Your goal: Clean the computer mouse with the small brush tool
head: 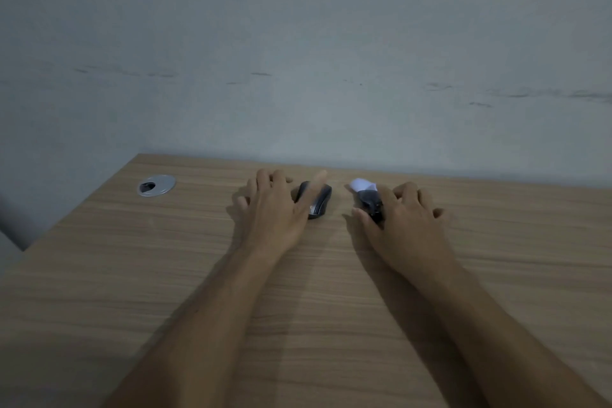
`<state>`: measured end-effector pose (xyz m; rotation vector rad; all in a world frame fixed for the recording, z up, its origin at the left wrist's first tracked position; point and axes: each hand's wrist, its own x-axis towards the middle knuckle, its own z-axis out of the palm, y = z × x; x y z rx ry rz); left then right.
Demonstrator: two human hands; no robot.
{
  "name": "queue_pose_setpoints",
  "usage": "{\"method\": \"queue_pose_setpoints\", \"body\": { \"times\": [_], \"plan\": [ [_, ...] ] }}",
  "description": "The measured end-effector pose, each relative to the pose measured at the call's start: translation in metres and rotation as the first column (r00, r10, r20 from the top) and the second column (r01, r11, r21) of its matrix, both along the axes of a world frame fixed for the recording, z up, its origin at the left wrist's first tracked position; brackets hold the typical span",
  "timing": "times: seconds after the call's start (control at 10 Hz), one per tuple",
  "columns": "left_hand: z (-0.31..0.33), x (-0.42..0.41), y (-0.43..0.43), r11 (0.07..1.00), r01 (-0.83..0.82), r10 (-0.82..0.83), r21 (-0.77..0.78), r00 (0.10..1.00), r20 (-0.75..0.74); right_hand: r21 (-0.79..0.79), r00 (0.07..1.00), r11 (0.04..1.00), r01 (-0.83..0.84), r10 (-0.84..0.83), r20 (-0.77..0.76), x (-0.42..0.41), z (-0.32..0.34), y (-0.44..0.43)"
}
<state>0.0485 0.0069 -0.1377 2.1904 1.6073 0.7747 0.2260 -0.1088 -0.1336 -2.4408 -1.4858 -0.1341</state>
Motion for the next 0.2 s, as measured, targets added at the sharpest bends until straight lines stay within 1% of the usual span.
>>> {"method": "queue_pose_setpoints", "body": {
  "times": [0.1,0.2],
  "plan": [
    [0.0,-0.018,0.011,0.995,0.097,-0.097,-0.014,0.995,-0.035,0.155,0.981,0.988,0.012,0.018,-0.195,0.006,0.031,0.0],
    [-0.007,-0.025,0.019,0.984,0.162,-0.172,-0.07,0.969,-0.176,0.424,0.726,0.904,0.046,0.261,-0.636,0.011,0.095,-0.015]
  ]
}}
